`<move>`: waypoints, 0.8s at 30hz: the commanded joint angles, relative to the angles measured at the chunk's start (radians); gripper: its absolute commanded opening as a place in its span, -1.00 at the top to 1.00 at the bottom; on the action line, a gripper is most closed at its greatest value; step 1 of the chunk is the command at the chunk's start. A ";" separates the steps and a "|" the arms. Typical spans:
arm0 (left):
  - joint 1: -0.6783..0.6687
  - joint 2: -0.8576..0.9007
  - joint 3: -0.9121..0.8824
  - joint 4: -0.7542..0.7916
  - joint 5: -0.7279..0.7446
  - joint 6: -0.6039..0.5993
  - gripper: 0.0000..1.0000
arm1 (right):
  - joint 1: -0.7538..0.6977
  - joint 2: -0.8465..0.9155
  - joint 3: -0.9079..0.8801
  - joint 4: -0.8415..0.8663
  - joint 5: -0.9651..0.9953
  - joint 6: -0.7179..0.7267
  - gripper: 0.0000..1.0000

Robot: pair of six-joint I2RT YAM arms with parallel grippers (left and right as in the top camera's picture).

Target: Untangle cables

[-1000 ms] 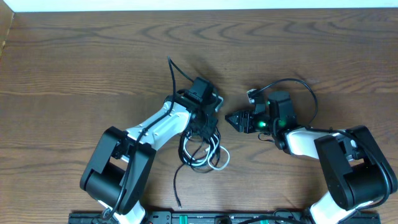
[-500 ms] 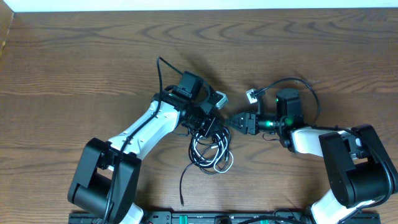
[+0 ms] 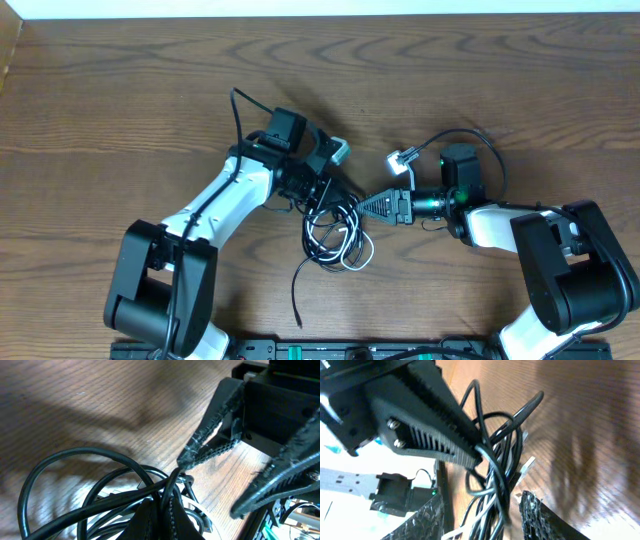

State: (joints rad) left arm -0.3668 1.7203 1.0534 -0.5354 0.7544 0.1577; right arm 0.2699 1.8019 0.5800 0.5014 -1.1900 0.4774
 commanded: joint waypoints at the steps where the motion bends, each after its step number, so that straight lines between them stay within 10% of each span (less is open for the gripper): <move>1: 0.008 -0.013 0.015 -0.002 0.048 0.014 0.85 | 0.006 0.010 -0.005 -0.002 0.000 -0.030 0.07; 24: -0.022 -0.013 0.015 0.030 0.317 0.014 0.85 | 0.151 0.010 -0.005 -0.004 0.645 0.212 0.20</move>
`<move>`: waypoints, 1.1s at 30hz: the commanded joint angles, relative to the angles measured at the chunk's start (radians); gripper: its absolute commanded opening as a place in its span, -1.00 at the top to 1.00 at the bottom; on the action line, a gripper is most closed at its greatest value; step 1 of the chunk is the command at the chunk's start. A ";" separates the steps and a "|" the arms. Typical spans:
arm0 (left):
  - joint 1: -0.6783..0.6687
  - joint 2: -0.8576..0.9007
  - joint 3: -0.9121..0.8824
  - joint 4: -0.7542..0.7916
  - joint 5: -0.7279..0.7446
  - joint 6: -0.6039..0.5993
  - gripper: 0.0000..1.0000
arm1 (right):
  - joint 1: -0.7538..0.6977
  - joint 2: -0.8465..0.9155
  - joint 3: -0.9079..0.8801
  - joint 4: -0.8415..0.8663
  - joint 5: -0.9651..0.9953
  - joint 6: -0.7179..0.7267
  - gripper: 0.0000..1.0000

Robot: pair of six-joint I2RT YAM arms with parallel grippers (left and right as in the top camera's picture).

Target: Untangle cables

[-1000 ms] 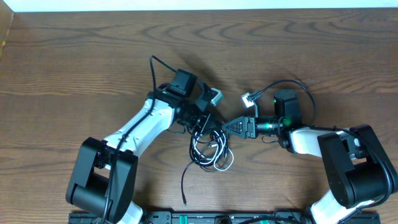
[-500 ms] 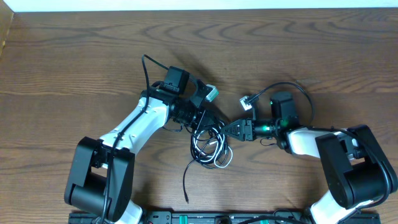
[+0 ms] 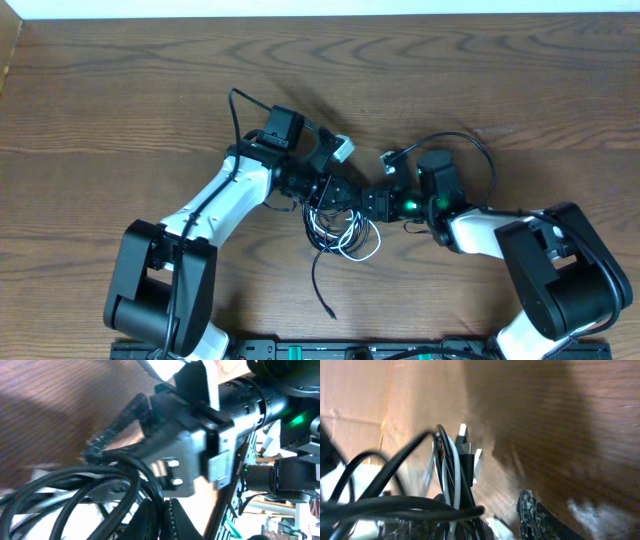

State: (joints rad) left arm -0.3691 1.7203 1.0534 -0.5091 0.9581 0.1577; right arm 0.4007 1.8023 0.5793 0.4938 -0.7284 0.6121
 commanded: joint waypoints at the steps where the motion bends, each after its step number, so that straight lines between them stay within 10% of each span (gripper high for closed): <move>1: -0.021 -0.013 0.015 0.007 0.131 0.014 0.85 | 0.028 0.010 -0.004 0.003 0.224 0.089 0.22; 21: 0.040 -0.287 0.021 0.063 0.167 -0.064 0.85 | 0.110 0.010 -0.004 -0.230 0.670 0.124 0.30; 29: 0.056 -0.402 0.020 0.024 -0.127 -0.137 0.85 | 0.109 0.010 -0.004 -0.205 0.661 0.120 0.13; 33: 0.023 -0.369 0.016 0.027 -0.245 -0.137 0.14 | 0.106 0.010 -0.004 -0.199 0.639 0.120 0.10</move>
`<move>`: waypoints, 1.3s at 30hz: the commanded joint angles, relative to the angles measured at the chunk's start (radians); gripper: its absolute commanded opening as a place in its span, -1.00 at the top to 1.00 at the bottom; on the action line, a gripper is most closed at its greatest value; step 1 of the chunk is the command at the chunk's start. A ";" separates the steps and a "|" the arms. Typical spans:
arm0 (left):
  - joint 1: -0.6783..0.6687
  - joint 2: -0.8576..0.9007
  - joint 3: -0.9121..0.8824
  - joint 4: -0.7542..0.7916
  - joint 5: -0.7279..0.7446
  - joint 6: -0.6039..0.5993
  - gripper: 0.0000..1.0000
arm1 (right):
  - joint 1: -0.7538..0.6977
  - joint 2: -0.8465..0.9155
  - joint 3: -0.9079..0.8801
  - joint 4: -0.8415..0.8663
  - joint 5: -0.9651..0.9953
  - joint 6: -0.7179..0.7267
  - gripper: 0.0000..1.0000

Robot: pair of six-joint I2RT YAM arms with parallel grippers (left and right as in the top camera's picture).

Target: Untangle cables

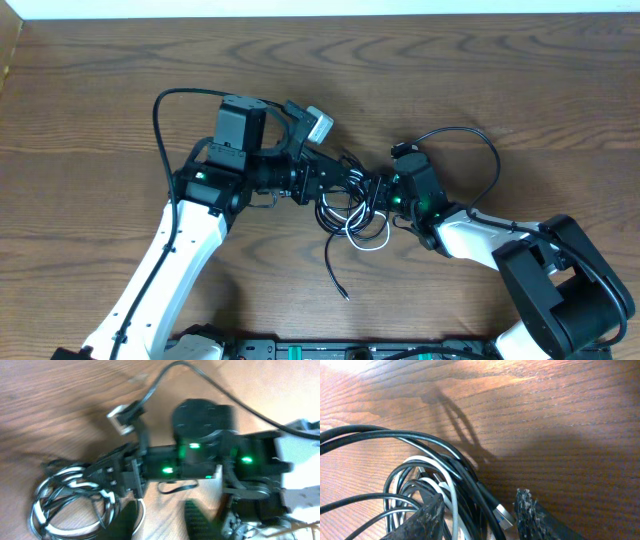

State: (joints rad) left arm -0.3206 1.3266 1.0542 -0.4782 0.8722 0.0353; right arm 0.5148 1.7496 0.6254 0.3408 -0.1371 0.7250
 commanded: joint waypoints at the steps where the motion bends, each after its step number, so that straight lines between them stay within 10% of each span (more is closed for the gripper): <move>1: -0.035 0.039 0.015 0.000 -0.194 -0.014 0.12 | -0.008 0.063 -0.050 -0.046 0.047 0.007 0.10; 7: -0.085 0.154 0.015 0.142 -0.333 -0.015 -0.44 | -0.006 0.063 -0.050 -0.047 0.038 0.006 0.11; 19: -0.144 0.411 0.015 0.260 -0.549 -0.037 -0.44 | -0.006 0.063 -0.050 -0.050 0.030 -0.016 0.10; 20: -0.144 0.411 0.015 0.245 -0.574 -0.037 -0.24 | -0.006 0.063 -0.050 -0.050 0.030 -0.016 0.10; 22: -0.144 0.411 0.015 0.209 -0.628 -0.036 0.85 | -0.006 0.063 -0.050 -0.049 0.030 -0.016 0.10; 39: -0.136 -0.068 0.059 0.196 -0.588 -0.042 0.85 | -0.006 0.063 -0.050 -0.091 0.082 -0.015 0.37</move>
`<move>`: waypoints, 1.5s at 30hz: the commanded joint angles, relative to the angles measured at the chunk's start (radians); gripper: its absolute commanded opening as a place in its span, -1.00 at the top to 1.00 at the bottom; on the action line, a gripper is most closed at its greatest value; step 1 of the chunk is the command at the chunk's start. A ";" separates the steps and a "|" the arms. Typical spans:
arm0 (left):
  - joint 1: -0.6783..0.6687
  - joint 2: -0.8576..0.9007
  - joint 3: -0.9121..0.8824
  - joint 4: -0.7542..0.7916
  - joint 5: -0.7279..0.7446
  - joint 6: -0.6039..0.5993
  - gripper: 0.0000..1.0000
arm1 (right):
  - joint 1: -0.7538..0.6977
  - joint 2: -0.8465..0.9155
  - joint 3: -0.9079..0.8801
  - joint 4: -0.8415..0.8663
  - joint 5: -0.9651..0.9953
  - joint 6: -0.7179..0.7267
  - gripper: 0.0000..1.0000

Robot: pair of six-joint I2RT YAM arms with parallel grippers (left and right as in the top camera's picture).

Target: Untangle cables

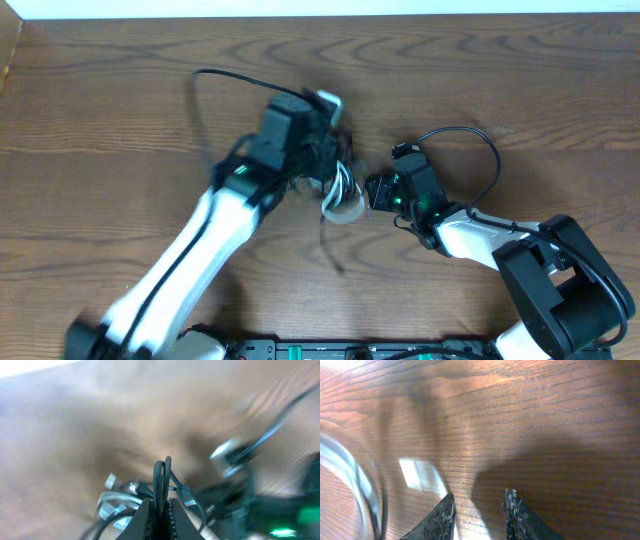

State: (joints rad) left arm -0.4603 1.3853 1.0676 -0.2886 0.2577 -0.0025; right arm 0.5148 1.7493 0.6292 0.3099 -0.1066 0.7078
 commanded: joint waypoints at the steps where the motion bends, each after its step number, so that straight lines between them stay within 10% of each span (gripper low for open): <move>1: 0.003 -0.156 0.046 0.004 0.026 -0.004 0.85 | -0.006 0.063 -0.054 -0.060 0.052 0.002 0.36; 8: 0.003 -0.261 0.045 -0.049 -0.025 -0.018 0.85 | -0.041 0.018 -0.054 -0.023 -0.071 -0.057 0.22; 18: 0.005 -0.182 0.045 -0.087 -0.113 -0.035 0.85 | -0.170 -0.244 -0.054 -0.014 -0.757 -0.438 -0.09; 34: 0.005 -0.125 0.045 -0.092 0.325 -0.052 0.85 | -0.101 -0.257 -0.054 0.037 -0.580 -0.476 -0.21; 37: 0.004 -0.125 0.045 -0.094 0.370 -0.053 0.85 | -0.066 -0.257 -0.054 0.037 -0.495 -0.460 -0.07; 40: 0.005 -0.125 0.045 -0.108 0.351 -0.051 0.85 | -0.048 -0.257 -0.054 0.024 -0.389 -0.423 0.88; 45: 0.005 -0.125 0.045 -0.119 0.306 -0.051 0.84 | -0.048 -0.257 -0.054 0.008 -0.395 -0.424 0.98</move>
State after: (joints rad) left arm -0.4583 1.2625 1.1023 -0.4091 0.5507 -0.0494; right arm 0.4629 1.4914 0.5755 0.3244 -0.5621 0.2684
